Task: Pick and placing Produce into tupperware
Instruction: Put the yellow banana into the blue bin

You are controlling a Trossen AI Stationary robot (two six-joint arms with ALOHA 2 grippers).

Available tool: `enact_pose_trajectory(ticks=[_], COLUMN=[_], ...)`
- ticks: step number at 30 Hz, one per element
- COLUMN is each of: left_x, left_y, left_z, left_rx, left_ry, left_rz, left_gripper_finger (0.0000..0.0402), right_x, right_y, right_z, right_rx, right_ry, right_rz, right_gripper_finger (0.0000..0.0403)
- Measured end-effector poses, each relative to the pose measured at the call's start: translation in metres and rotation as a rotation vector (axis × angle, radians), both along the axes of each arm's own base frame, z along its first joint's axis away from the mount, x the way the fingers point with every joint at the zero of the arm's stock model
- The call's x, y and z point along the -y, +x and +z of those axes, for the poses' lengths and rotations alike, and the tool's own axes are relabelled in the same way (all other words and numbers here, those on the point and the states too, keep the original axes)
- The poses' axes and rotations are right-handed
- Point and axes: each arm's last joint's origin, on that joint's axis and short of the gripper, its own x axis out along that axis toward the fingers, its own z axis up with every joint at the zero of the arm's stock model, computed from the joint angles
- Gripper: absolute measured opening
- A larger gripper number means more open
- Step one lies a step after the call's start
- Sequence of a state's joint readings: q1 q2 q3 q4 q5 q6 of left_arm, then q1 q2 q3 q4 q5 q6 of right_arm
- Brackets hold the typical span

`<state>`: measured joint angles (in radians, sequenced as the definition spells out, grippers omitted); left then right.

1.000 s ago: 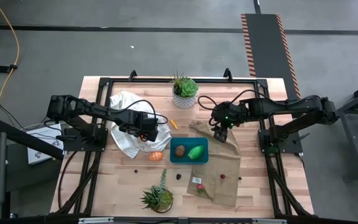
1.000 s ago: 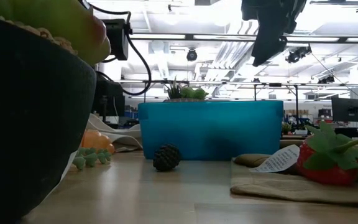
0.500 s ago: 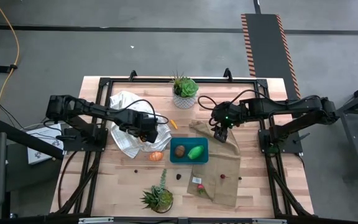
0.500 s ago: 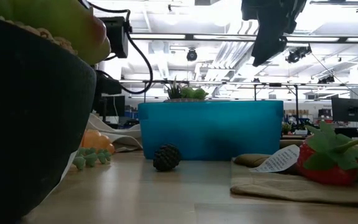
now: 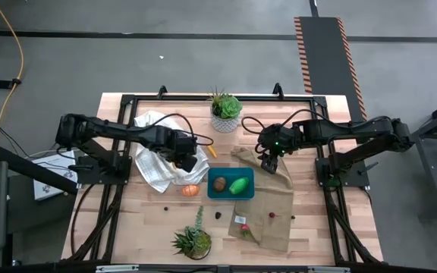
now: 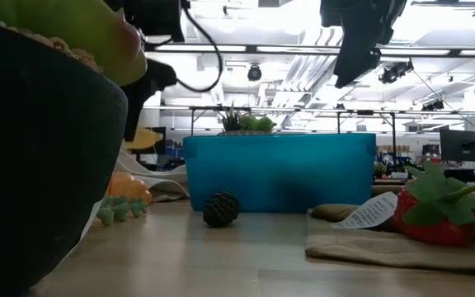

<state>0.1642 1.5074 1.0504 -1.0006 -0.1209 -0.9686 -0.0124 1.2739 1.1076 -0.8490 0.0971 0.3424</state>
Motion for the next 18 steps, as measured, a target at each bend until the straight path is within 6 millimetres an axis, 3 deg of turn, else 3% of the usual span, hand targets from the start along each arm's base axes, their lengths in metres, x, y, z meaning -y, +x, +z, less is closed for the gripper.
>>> enact_pose_trajectory(ticks=[7,18], left_x=[-0.001,-0.003], left_y=[0.007,0.023], left_z=[0.029,0.077], left_rx=[0.008,0.161], left_ry=[0.015,0.043], left_rz=[-0.085,-0.252], left_gripper_finger=[0.0143,0.0148], right_x=[0.0,0.0], right_y=[-0.001,-0.007], right_z=[0.0,0.0], right_rx=[-0.009,-0.046], right_ry=[-0.001,0.006], right_rz=[0.002,0.01], right_gripper_finger=[0.0227,0.0227])
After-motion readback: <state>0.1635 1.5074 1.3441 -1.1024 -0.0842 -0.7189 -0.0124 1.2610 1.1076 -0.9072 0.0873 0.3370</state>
